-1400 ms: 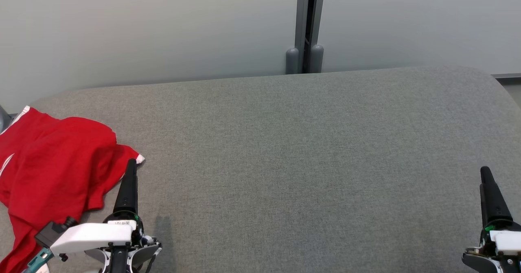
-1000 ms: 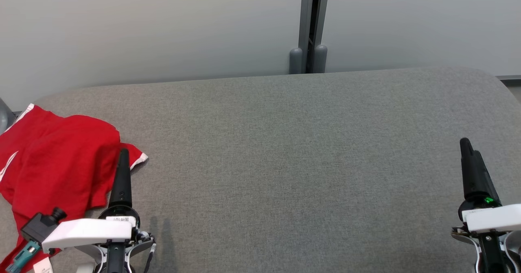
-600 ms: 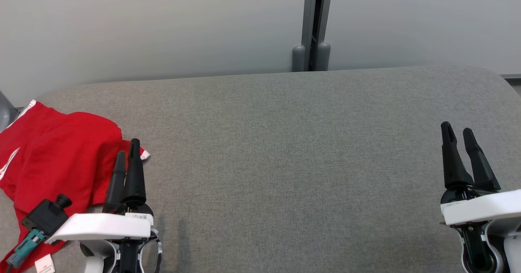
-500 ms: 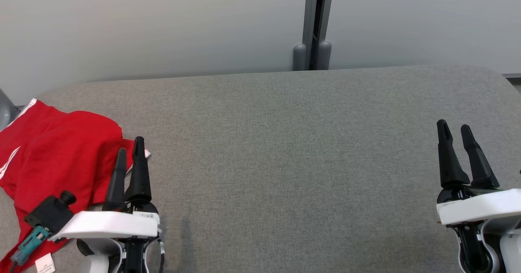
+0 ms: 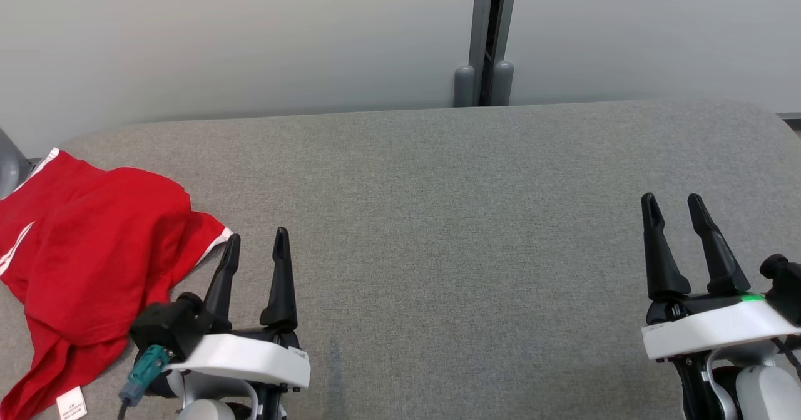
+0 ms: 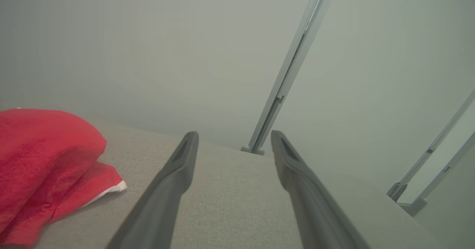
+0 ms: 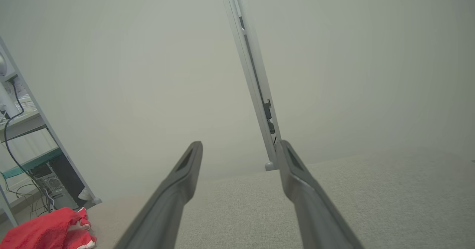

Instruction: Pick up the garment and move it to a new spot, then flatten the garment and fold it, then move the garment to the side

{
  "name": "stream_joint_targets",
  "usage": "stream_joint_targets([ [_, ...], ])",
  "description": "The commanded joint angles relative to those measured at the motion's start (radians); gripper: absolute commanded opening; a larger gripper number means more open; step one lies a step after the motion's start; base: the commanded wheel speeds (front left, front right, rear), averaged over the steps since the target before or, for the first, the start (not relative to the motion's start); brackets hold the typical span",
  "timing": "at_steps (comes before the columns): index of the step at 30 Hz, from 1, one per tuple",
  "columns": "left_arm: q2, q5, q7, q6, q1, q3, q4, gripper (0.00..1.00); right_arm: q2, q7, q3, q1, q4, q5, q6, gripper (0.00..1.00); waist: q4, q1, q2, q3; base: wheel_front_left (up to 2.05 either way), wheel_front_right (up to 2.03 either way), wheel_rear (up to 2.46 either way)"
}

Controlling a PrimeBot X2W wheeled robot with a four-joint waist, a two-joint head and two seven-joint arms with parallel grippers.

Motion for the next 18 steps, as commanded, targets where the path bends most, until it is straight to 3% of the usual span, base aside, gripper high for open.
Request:
stream_joint_targets([
  [1, 0.01, 0.032, -0.006, 0.011, -0.001, -0.006, -0.003, 1.0, -0.003, -0.011, 0.002, 0.001, -0.008, -0.026, 0.0, 1.0, 0.0, 0.0, 0.0, 0.0, 0.0, 0.0, 0.0],
  [12, 0.059, 0.181, -0.029, 0.138, -0.018, -0.115, 0.08, 1.0, 0.008, -0.043, 0.002, 0.02, 0.019, -0.108, 0.0, 1.0, 0.002, 0.0, 0.0, 0.004, 0.0, 0.0, 0.0],
  [18, 0.058, 0.184, -0.041, 0.161, -0.02, -0.132, 0.056, 1.0, 0.007, -0.059, 0.009, 0.022, 0.031, -0.135, 0.0, 1.0, 0.004, 0.0, 0.0, 0.007, 0.0, 0.0, 0.0],
])
